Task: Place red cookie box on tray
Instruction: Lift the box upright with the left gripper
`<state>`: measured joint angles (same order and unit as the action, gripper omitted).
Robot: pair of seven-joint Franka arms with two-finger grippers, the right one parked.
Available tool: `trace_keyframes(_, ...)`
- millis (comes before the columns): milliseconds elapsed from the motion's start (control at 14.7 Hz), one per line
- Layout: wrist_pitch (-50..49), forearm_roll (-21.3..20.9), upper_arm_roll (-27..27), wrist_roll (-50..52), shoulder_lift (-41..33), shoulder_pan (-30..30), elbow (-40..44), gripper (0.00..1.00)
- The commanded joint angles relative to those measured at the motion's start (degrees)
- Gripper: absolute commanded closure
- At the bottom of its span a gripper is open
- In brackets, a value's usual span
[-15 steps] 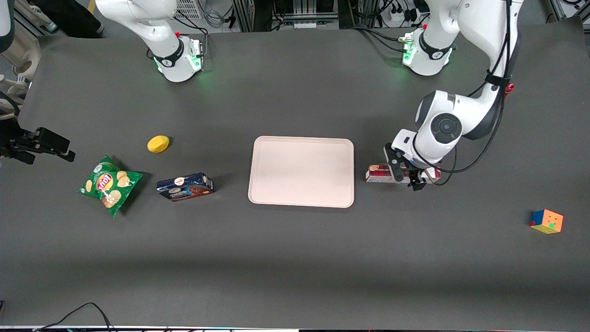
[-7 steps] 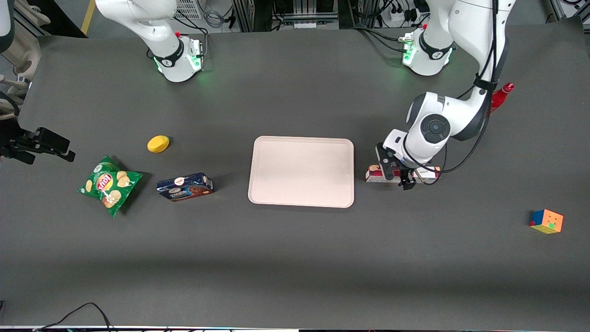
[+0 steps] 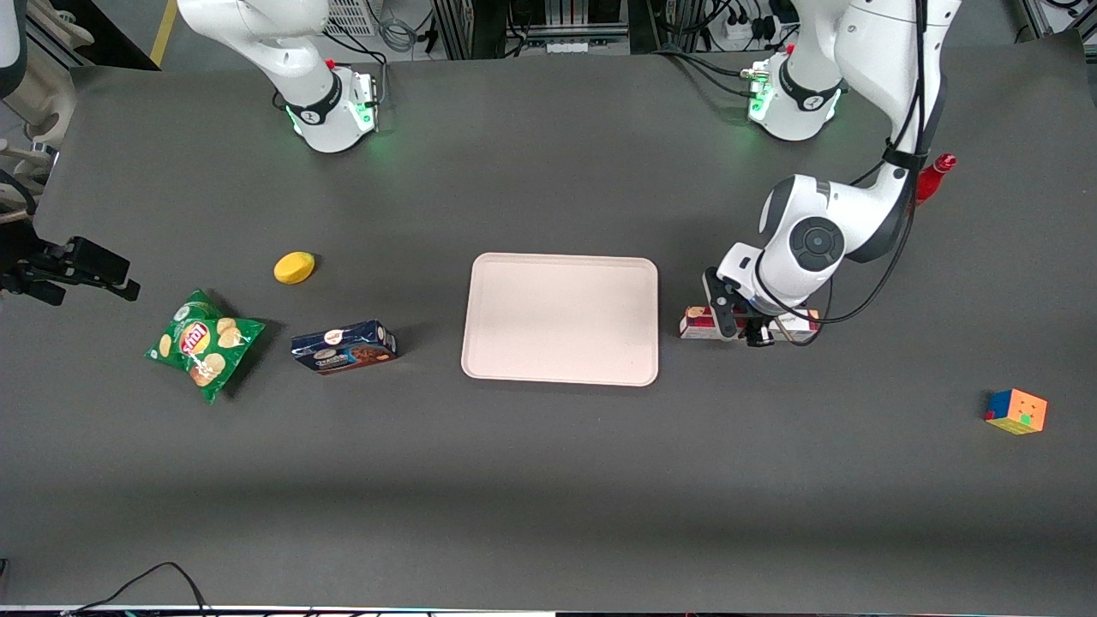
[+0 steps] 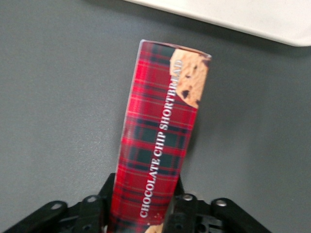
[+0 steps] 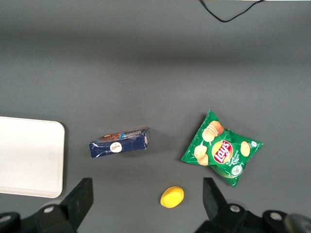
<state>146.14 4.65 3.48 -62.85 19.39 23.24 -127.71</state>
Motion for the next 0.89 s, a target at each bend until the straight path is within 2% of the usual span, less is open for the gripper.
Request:
trace_keyframes(0, 0.3, 2.3, 1.2, -1.6, 0.1, 0.9, 0.3, 0.88)
trace_keyframes(205, -1.1, 2.3, 3.2, -1.4, 0.0, 1.5, 1.8, 0.95)
trace_keyframes(409, -8.5, 2.8, 4.2, -0.3, -0.5, 1.6, 7.2, 0.99)
trace_keyframes(614, -20.7, 2.8, 4.8, 9.4, -1.1, 1.6, 14.9, 1.00)
trace_keyframes(818, -29.4, 2.9, 4.8, 24.0, -1.9, 3.0, 22.1, 0.98)
